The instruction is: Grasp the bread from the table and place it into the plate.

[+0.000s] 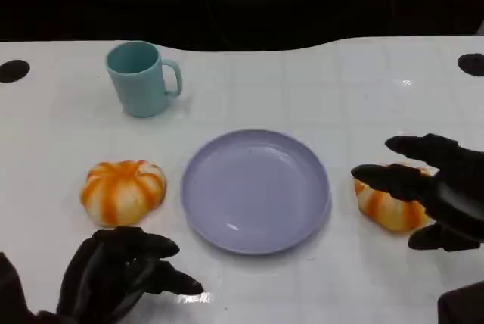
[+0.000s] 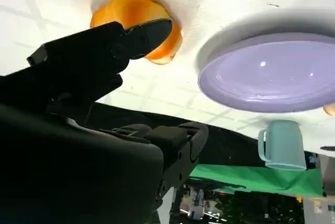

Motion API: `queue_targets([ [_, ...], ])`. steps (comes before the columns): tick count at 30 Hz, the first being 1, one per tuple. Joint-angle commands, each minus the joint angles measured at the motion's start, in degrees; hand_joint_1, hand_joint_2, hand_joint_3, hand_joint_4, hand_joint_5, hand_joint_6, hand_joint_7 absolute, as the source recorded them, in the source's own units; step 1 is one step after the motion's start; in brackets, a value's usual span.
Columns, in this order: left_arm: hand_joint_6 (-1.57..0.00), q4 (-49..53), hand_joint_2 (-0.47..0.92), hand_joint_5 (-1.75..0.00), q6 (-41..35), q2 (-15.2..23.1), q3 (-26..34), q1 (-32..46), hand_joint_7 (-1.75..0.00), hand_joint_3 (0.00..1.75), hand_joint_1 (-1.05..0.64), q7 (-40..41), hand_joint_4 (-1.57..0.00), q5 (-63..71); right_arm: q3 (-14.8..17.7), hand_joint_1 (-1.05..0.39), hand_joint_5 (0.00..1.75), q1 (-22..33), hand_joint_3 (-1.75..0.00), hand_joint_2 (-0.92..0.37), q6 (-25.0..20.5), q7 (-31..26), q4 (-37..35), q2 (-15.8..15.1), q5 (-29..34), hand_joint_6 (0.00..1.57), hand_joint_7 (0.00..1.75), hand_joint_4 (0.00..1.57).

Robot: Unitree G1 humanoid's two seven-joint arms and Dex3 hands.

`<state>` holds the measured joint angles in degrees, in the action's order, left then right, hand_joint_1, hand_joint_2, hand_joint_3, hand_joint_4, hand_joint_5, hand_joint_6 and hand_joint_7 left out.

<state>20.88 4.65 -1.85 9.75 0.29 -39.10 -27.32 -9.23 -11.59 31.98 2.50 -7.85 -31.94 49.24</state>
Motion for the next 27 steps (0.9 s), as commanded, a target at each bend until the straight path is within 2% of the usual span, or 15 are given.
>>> queue_targets([
  [1, -1.56, 0.3, 0.8, -0.23, 0.3, 1.1, 0.4, -0.5, 0.0, 0.0, -1.01, 0.0, -1.57, 0.1, -3.3, -0.32, 0.2, -4.1, -0.01, -0.77, -0.4, -1.9, -5.3, -1.0, 1.5, 0.34, 0.01, 0.16],
  [6, -1.57, 0.2, 0.8, -0.23, 0.2, 0.9, 0.4, -0.4, 0.0, 0.0, -1.0, 0.2, -1.57, 0.0, -7.3, -0.37, 0.19, -7.6, -0.01, -0.78, -1.9, -2.6, -10.1, -0.5, 3.2, 0.34, 0.0, 0.18],
  [11, -1.57, -0.4, 0.79, -0.23, -0.2, 0.8, 0.5, -0.1, 0.0, 0.0, -0.99, 0.4, -1.57, -0.3, -10.6, -0.35, 0.17, -10.2, -0.01, -0.78, -3.7, -2.4, -14.6, 0.1, 3.3, 0.35, 0.0, 0.2],
  [21, -1.57, -0.8, 0.8, -0.23, 0.3, 1.0, 0.3, 0.3, 0.0, 0.01, -1.0, 0.3, -1.57, 0.2, -14.7, -0.3, 0.13, -13.3, 0.0, -0.78, -6.5, -1.7, -19.1, 1.1, 3.0, 0.38, 0.01, 0.27],
  [27, -1.56, -1.8, 0.8, -0.23, -0.2, 0.9, 0.2, 0.7, 0.0, 0.0, -1.0, 0.6, -1.57, 0.2, -15.7, -0.28, 0.12, -16.2, 0.0, -0.77, -8.6, 0.5, -22.8, 3.0, 0.7, 0.4, 0.01, 0.32],
])
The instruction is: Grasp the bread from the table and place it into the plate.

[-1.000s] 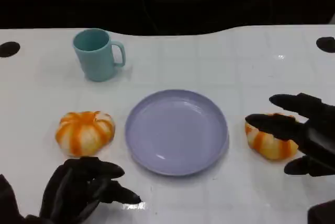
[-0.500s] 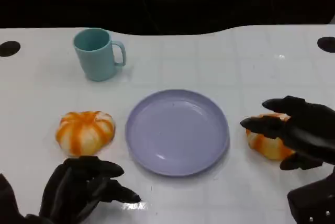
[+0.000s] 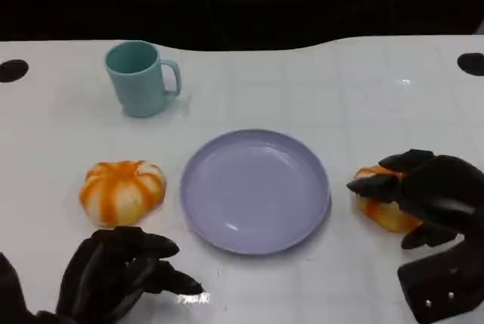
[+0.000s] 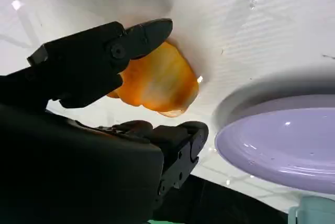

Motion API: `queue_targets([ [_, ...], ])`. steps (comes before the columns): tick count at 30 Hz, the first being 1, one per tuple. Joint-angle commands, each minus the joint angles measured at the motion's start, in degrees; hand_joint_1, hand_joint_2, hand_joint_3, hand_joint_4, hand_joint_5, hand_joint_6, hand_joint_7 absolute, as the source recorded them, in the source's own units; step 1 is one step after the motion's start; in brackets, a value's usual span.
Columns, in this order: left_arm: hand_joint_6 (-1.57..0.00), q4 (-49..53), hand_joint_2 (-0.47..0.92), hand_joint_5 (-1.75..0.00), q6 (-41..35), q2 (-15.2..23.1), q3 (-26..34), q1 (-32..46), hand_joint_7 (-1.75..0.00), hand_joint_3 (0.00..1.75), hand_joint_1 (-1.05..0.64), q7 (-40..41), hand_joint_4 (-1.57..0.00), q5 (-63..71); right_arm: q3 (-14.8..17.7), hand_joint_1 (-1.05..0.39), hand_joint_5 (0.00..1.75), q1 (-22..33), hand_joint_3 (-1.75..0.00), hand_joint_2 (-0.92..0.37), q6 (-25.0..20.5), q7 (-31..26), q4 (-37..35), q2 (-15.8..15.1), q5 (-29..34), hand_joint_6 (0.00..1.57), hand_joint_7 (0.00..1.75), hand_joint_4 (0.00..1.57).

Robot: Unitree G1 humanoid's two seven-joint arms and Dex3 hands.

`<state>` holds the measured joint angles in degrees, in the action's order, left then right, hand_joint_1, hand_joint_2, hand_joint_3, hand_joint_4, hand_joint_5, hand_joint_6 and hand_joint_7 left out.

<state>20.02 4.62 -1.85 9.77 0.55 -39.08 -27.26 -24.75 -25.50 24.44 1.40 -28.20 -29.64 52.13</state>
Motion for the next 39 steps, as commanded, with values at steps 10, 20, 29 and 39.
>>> queue_targets([
  [10, -1.56, -1.5, 0.8, -0.23, -0.5, 0.9, 0.2, 0.6, 0.0, 0.0, -0.99, 0.6, -1.57, -0.1, -2.2, -0.09, 0.19, -7.1, 0.0, -0.81, 1.4, -8.3, -13.1, 4.1, -2.7, 0.8, 0.08, 0.87],
  [20, -1.56, -2.1, 0.81, -0.23, -0.4, 0.8, 0.2, 0.8, 0.0, 0.0, -0.99, 1.0, -1.57, 0.2, -4.6, 0.01, 1.69, -12.4, -0.19, -0.81, 8.9, -26.1, -25.9, 5.6, -1.9, 1.28, 0.62, 0.97],
  [29, -1.55, -2.2, 0.81, -0.22, -0.6, 0.8, 0.2, 0.9, 0.0, 0.0, -0.99, 1.0, -1.57, 0.1, -4.9, -0.05, 1.75, -13.9, -1.19, -0.32, 10.7, -33.7, -29.3, 6.6, -3.2, 0.82, 1.63, 0.97],
  [39, -1.55, -1.9, 0.82, -0.22, 0.0, 0.6, 0.1, 0.8, 0.0, 0.01, -0.97, 1.1, -1.57, 0.5, -3.3, 0.01, 1.75, -13.3, -1.33, -0.22, 14.9, -37.3, -27.5, 7.1, -6.3, 0.9, 1.52, 1.0],
])
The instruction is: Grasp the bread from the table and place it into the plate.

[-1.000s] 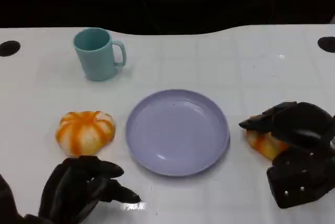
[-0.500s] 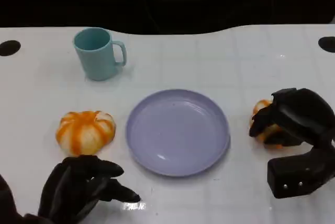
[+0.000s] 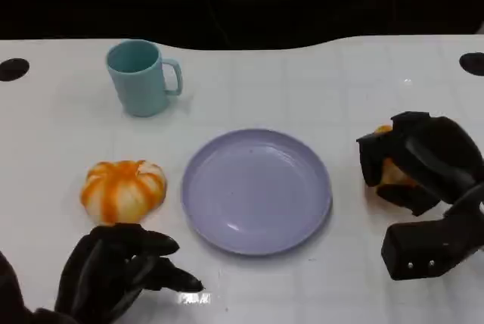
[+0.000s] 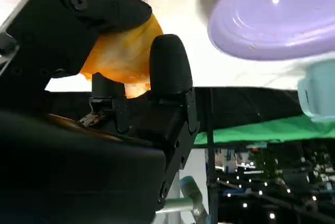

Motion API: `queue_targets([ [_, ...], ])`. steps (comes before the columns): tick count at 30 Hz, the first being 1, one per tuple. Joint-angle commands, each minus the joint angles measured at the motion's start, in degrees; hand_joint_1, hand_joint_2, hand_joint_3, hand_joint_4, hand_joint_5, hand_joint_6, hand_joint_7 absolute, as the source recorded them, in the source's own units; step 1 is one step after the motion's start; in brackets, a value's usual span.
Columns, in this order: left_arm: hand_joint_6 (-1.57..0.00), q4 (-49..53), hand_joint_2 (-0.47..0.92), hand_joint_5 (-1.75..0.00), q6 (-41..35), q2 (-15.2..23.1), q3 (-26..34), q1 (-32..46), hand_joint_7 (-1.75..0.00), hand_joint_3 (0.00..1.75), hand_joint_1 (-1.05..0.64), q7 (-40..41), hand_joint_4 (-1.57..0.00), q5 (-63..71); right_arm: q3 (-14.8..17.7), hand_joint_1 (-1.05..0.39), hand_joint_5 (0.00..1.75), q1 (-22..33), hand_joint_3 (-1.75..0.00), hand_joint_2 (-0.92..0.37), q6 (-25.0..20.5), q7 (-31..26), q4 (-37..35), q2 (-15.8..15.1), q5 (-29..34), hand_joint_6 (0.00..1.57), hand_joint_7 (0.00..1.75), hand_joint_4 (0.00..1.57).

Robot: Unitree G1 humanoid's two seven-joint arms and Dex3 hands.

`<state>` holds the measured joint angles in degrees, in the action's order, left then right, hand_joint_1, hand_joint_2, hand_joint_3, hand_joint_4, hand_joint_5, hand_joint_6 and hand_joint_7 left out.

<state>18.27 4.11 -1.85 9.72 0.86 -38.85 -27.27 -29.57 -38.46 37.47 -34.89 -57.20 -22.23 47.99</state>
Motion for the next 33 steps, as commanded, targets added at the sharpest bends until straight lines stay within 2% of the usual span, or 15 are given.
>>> queue_targets([
  [1, -1.55, -0.1, 0.82, -0.21, 0.6, 0.7, 0.1, 0.5, 0.0, 0.01, -0.97, 0.8, -1.57, 0.5, 1.8, 0.02, 1.75, -0.2, -1.34, -0.21, 2.3, -1.1, 2.0, -0.3, -2.6, 0.91, 1.53, 1.01],
  [7, -1.55, 0.3, 0.81, -0.21, 0.5, 0.6, 0.1, 0.3, 0.0, 0.0, -0.97, 0.8, -1.57, 0.2, 3.2, 0.04, 1.75, 0.6, -1.46, -0.16, 3.8, 1.3, 6.8, -0.2, -4.7, 0.87, 1.57, 1.03],
  [11, -1.55, 0.4, 0.81, -0.21, 0.4, 0.6, 0.0, 0.3, 0.0, 0.0, -0.97, 0.9, -1.57, 0.3, 3.7, 0.04, 1.75, 1.2, -1.43, -0.16, 4.4, 3.6, 10.9, 0.9, -6.2, 0.84, 1.64, 1.02],
  [16, -1.54, 1.1, 0.81, -0.21, 1.2, 0.5, 0.0, 0.2, 0.0, 0.0, -0.97, 0.7, -1.57, 0.4, 4.0, 0.0, 1.75, 1.3, -1.43, -0.18, 5.4, 6.7, 14.3, 3.1, -7.8, 0.82, 1.66, 1.04],
  [20, -1.55, 0.9, 0.81, -0.21, 1.4, 0.4, -0.3, 0.4, 0.0, 0.0, -0.97, 1.2, -1.57, 0.8, 4.1, -0.08, 1.75, 0.8, -1.49, -0.16, 5.4, 9.7, 16.4, 5.8, -8.9, 0.84, 1.66, 1.05],
  [25, -1.54, 0.8, 0.82, -0.21, 1.5, 0.3, -0.3, 0.6, 0.0, 0.0, -0.96, 0.9, -1.57, 0.6, 3.1, -0.03, 1.75, -0.3, -1.48, -0.17, 5.0, 12.0, 15.3, 9.6, -8.6, 0.78, 1.74, 1.03],
  [33, -1.54, 0.5, 0.82, -0.2, 2.1, 0.3, -0.5, 0.8, 0.0, 0.0, -0.95, 1.1, -1.57, 0.9, 1.4, -0.08, 1.75, -2.1, -1.34, -0.28, 7.0, 12.7, 8.8, 14.2, -8.3, 0.79, 1.75, 1.01],
])
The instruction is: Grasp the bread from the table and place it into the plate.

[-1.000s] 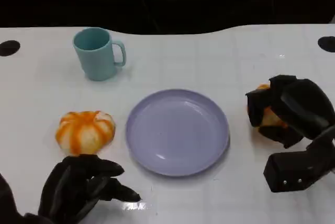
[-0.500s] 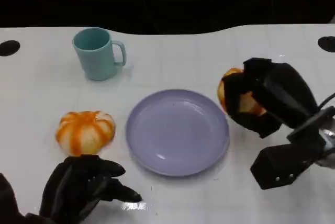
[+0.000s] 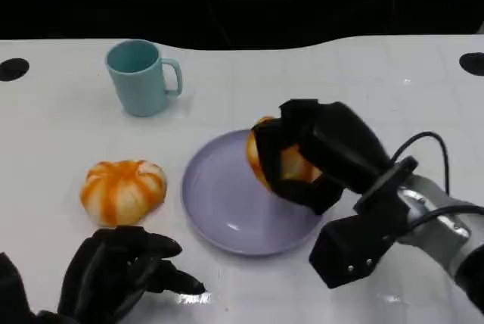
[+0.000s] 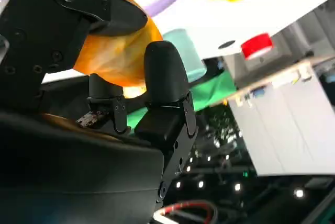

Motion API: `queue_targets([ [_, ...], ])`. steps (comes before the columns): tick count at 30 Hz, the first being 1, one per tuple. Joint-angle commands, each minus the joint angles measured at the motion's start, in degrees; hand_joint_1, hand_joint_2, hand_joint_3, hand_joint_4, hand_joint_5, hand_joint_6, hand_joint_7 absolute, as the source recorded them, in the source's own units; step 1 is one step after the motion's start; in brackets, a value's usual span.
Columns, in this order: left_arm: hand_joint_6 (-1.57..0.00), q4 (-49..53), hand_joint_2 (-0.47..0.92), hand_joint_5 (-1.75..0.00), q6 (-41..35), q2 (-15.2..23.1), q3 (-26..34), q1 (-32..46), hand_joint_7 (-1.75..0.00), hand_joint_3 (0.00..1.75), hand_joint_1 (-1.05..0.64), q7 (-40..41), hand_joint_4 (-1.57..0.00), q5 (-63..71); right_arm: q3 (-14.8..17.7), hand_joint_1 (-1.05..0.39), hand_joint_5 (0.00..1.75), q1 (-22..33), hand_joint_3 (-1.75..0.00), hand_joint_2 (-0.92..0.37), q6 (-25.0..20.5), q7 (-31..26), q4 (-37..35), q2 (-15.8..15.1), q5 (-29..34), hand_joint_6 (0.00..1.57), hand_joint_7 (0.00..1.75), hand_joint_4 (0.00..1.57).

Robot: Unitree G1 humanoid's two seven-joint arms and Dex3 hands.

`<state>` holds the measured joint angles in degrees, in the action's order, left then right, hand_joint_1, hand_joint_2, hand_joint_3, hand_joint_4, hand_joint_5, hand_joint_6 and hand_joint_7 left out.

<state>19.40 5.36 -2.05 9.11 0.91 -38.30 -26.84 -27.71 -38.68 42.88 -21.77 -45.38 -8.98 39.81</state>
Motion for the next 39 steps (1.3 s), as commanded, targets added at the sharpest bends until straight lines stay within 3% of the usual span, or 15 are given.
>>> queue_targets([
  [1, -1.54, -0.6, 0.82, -0.2, 0.8, 0.5, 0.1, 0.8, 0.0, 0.0, -0.95, 0.5, -1.57, 0.4, -0.7, -0.09, 1.75, -2.1, -1.29, -0.31, 2.0, -0.2, -4.0, 1.3, -0.1, 0.78, 1.75, 1.01],
  [2, -1.54, -0.6, 0.82, -0.2, 0.8, 0.5, 0.1, 0.8, 0.0, 0.0, -0.95, 0.5, -1.57, 0.3, -0.8, -0.07, 1.75, -2.4, -1.27, -0.32, 2.2, 0.1, -4.9, 1.5, 0.0, 0.77, 1.73, 0.99],
  [5, -1.54, -0.6, 0.81, -0.2, 0.8, 0.5, 0.1, 0.8, 0.0, 0.0, -0.96, 0.6, -1.57, 0.3, -1.5, -0.08, 1.6, -3.0, -1.27, -0.34, 2.4, 1.3, -6.1, 1.5, 0.3, 0.9, 1.23, 0.96],
  [8, -1.54, -0.7, 0.82, -0.2, 0.8, 0.6, 0.0, 0.8, 0.0, 0.0, -0.96, 0.7, -1.57, 0.4, -1.5, -0.16, 1.33, -3.0, -0.79, -0.46, 1.2, 3.6, -5.9, 1.4, -0.2, 0.86, 0.71, 0.8],
  [9, -1.54, -0.7, 0.82, -0.2, 0.8, 0.6, 0.0, 0.8, 0.0, 0.0, -0.96, 0.7, -1.57, 0.4, -1.5, -0.18, 1.25, -2.8, -0.72, -0.49, 0.8, 4.7, -5.6, 1.3, -0.5, 0.81, 0.6, 0.73],
  [11, -1.54, -0.7, 0.81, -0.2, 0.5, 0.6, 0.0, 0.8, 0.0, 0.0, -0.97, 0.7, -1.57, 0.2, -1.6, -0.27, 0.9, -2.6, -0.62, -0.56, 0.2, 7.0, -5.1, 1.0, -0.9, 0.69, 0.36, 0.6],
  [12, -1.54, -0.8, 0.81, -0.2, 0.3, 0.7, 0.1, 0.8, 0.0, 0.0, -0.97, 0.7, -1.57, 0.1, -1.7, -0.32, 0.7, -2.6, -0.49, -0.65, -0.2, 8.0, -4.7, 0.7, -0.8, 0.65, 0.22, 0.55],
  [15, -1.55, -0.9, 0.8, -0.21, -0.1, 0.6, 0.1, 0.8, 0.0, 0.0, -0.98, 0.8, -1.57, -0.1, -2.0, -0.46, 0.39, -2.3, -0.15, -0.87, -2.0, 11.1, -2.8, -0.4, -0.2, 0.54, 0.04, 0.4],
  [17, -1.54, -0.9, 0.8, -0.21, -0.1, 0.6, 0.1, 0.8, 0.0, 0.0, -0.98, 0.7, -1.57, -0.1, -1.8, -0.51, 0.34, -1.8, -0.1, -0.91, -3.0, 13.1, -1.4, -0.9, -0.6, 0.5, 0.01, 0.33],
  [25, -1.54, -1.1, 0.8, -0.21, -0.2, 0.5, 0.1, 0.8, 0.0, 0.0, -0.97, 0.7, -1.57, -0.3, -0.5, -0.68, 0.26, 1.0, -0.22, -0.92, -6.9, 23.5, 5.9, -2.6, -5.2, 0.32, 0.0, 0.1],
  [34, -1.54, -1.0, 0.8, -0.2, 0.3, 0.5, 0.0, 0.7, 0.0, 0.0, -0.97, 0.5, -1.57, -0.1, 2.2, -0.71, 0.28, 5.7, -0.23, -0.92, -9.2, 30.7, 16.1, -5.8, -9.4, 0.29, 0.0, 0.07],
  [39, -1.54, -1.2, 0.81, -0.21, 0.3, 0.5, -0.1, 0.9, 0.0, 0.0, -0.96, 0.5, -1.57, -0.1, 4.8, -0.7, 0.33, 9.9, -0.24, -0.92, -9.3, 31.8, 22.3, -8.0, -11.6, 0.32, 0.02, 0.11],
])
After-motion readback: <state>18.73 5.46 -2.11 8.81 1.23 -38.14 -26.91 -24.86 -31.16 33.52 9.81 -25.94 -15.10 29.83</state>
